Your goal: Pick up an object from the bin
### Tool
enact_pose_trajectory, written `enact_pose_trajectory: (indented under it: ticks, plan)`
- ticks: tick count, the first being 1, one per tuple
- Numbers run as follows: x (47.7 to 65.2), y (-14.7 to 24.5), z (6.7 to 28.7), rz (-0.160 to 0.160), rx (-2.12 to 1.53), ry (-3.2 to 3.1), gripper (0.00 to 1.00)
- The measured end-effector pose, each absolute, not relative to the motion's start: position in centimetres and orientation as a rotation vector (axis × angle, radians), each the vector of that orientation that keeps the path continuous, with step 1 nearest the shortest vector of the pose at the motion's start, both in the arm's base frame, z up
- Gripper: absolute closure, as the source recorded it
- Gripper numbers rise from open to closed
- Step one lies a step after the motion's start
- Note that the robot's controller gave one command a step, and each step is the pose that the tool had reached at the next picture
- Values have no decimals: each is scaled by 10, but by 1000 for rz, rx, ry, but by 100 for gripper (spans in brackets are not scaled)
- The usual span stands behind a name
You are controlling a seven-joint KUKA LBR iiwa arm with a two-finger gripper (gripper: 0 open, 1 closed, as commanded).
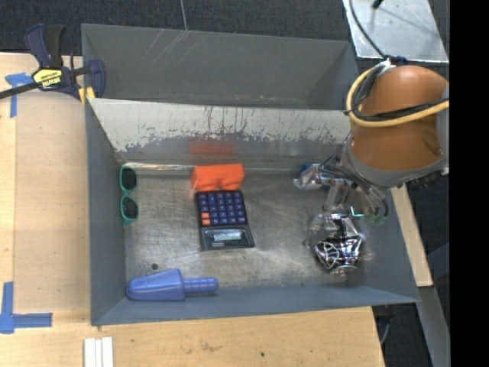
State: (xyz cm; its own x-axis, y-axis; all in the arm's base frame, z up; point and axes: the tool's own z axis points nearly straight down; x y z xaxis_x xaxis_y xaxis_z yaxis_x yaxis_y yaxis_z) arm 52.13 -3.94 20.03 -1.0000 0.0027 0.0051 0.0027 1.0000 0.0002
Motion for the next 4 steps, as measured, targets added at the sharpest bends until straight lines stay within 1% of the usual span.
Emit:
enact_pose_trajectory:
  ticks: [1,2,3,4]
  plan:
    - [523,-39,205,1,-2,-3145,0]
    - [524,-56,172,1,199,-3142,0]
    - [534,-64,120,3,640,-3081,0]
    - [522,-52,103,-4,926,-2997,0]
